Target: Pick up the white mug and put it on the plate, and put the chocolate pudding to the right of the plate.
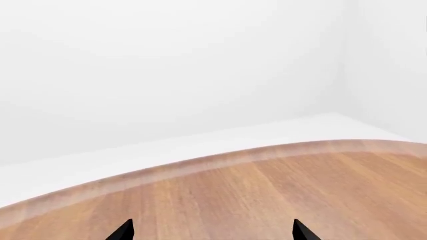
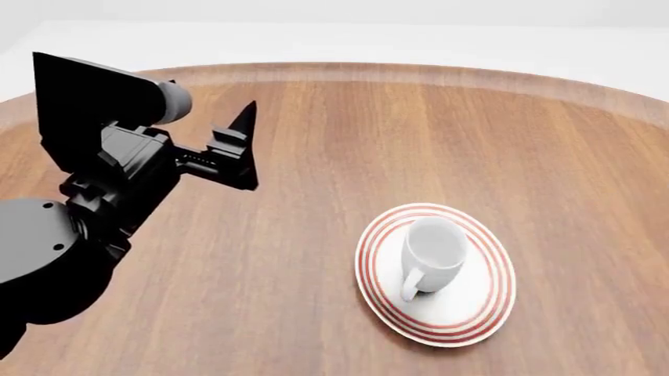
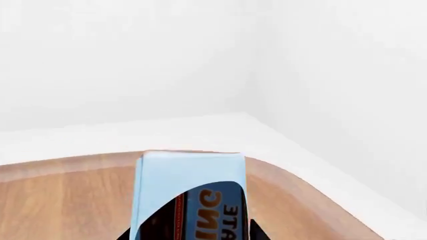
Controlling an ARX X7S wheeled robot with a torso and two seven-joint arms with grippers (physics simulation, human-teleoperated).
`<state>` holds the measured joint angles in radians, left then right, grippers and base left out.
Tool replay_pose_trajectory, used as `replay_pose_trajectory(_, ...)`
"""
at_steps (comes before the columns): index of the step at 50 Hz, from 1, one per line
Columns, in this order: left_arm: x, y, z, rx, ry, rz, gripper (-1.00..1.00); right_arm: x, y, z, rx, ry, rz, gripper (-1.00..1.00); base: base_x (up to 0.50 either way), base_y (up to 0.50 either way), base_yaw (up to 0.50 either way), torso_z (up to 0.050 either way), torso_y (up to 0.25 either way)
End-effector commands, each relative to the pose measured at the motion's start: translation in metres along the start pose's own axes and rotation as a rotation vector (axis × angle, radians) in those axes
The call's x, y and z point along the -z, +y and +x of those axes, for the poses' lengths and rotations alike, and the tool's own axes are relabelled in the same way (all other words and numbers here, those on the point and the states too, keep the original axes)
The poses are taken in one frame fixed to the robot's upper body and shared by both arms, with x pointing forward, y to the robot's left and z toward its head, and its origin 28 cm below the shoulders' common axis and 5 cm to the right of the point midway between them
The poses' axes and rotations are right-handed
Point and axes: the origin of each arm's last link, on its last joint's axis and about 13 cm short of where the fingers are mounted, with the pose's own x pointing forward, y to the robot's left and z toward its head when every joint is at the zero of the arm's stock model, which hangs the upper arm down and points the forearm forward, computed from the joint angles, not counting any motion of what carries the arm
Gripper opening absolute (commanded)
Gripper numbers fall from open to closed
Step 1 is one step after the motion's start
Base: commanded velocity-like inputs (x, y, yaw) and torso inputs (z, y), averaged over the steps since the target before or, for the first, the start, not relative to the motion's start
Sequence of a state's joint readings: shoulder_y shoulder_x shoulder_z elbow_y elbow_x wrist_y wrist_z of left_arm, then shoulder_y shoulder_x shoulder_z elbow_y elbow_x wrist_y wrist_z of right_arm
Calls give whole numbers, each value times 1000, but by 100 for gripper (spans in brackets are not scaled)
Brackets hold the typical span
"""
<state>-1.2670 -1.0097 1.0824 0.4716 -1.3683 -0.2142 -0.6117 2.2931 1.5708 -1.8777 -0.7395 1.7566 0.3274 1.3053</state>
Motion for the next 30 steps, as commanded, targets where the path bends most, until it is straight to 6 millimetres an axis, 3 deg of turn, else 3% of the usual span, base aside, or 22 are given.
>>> replay_pose_trajectory(1,-2,-5,4,49,-30,-15,100,-42,-30,21,-1,-247,-82,-100,0,0,0,0,0)
replay_pose_trajectory(10,-1,-6,5,57,-27,-16,100,-46,-43,39,-112,-258,-124,-100,0,0,0,0,0)
replay_pose_trajectory(17,0,-7,6,60,-21,-15,100,-47,-39,60,-194,-251,-215,-100,0,0,0,0,0)
replay_pose_trajectory(30,1,-9,9,69,-13,-12,100,-51,-34,121,-216,-177,-290,-100,0,0,0,0,0)
